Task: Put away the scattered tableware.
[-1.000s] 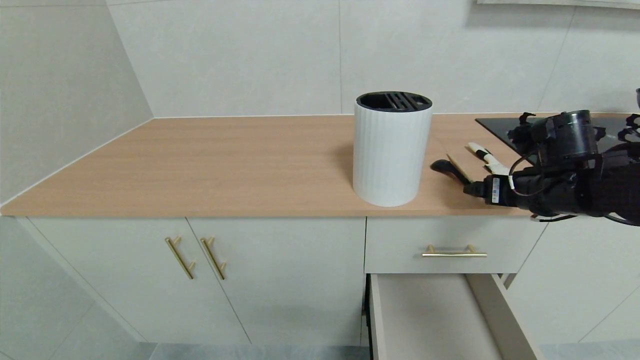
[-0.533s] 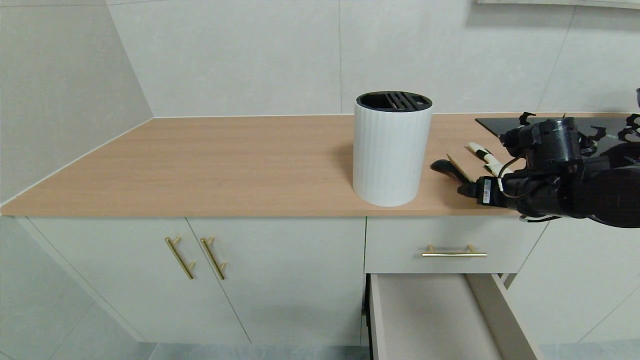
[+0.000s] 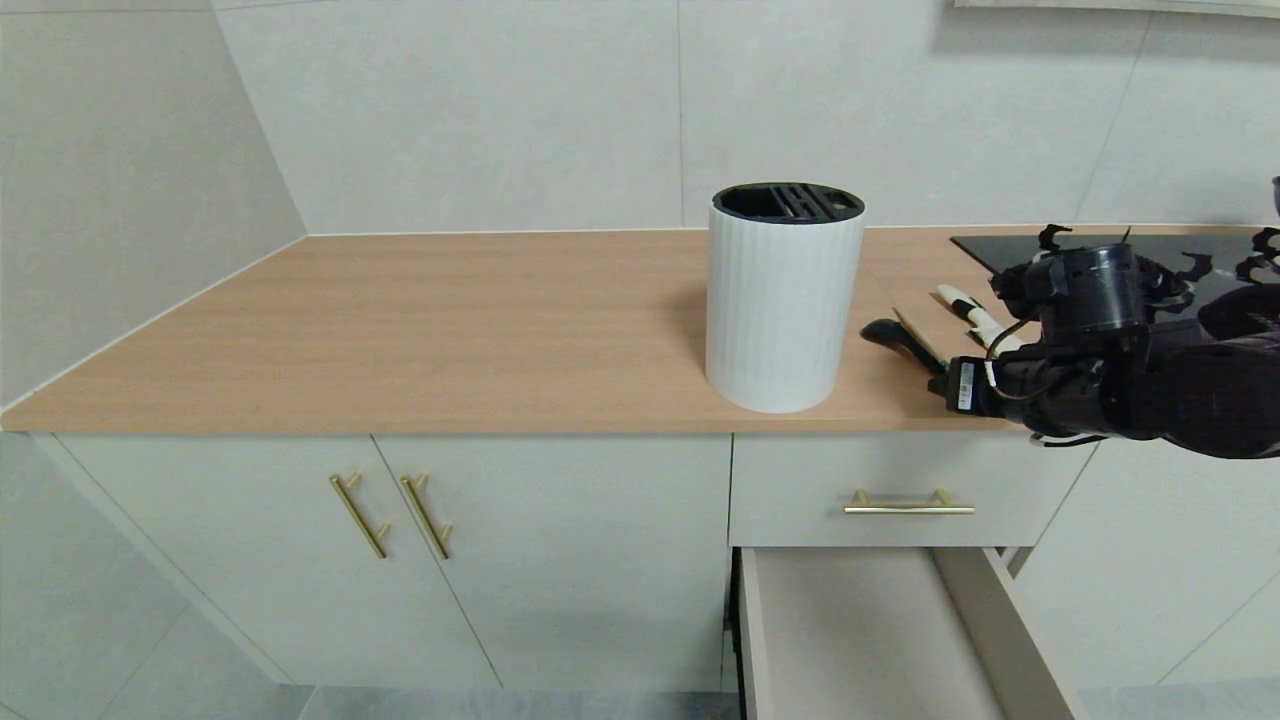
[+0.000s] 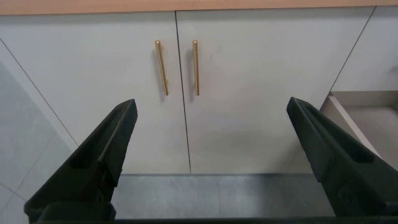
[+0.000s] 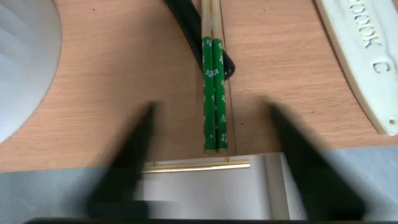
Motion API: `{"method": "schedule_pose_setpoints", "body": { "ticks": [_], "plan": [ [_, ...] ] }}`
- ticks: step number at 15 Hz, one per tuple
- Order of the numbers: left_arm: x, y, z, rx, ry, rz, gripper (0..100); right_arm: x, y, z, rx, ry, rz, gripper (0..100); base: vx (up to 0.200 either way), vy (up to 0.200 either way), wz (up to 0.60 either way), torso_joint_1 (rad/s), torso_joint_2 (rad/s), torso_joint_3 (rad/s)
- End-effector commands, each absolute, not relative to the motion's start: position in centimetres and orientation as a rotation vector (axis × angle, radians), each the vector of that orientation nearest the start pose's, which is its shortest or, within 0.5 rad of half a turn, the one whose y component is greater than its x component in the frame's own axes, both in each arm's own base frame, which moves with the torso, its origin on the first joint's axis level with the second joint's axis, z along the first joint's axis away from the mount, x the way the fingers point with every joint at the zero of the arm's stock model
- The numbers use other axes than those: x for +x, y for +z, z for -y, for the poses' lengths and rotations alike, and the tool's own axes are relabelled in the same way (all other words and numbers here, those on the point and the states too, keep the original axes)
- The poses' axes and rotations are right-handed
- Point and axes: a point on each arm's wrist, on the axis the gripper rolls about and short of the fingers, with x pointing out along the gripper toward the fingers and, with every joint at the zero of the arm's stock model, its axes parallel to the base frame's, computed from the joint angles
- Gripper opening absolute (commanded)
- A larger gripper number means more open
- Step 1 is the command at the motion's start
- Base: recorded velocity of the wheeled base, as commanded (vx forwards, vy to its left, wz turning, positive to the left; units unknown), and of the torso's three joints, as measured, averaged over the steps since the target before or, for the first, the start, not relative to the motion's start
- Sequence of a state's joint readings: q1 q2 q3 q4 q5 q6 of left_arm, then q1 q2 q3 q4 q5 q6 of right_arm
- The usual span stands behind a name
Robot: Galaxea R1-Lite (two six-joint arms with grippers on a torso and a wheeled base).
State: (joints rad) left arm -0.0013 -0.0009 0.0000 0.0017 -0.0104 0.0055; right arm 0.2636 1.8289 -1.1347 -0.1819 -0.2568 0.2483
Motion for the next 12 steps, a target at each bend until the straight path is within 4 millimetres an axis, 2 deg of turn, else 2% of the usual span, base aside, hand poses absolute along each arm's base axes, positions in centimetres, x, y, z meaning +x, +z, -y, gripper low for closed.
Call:
{"method": "schedule_pose_setpoints", "body": {
  "ticks": [1,7,9,12],
  "plan": [
    [-2.3,7.5,0.0,0.005,-0.012,-0.002,100,33.6,18.8,-8.5,0.111,-0.053,-0.488,0,0.0,0.0,0.0,0.0,0.0,0.0],
    [-2.3,7.5,0.0,0.006,-0.012,-0.001,100,33.3,19.3,-8.4,0.117,-0.053,-0.473,0,0.0,0.0,0.0,0.0,0.0,0.0],
    [-2.3,7.5,0.0,0.005,-0.012,-0.002,100,32.8,20.0,-8.3,0.12,-0.051,-0.457,0,0.0,0.0,0.0,0.0,0.0,0.0],
    [-2.3,7.5,0.0,0.005,-0.012,-0.002,100,30.7,22.5,-7.7,0.137,-0.039,-0.394,0,0.0,0.0,0.0,0.0,0.0,0.0]
  ]
}}
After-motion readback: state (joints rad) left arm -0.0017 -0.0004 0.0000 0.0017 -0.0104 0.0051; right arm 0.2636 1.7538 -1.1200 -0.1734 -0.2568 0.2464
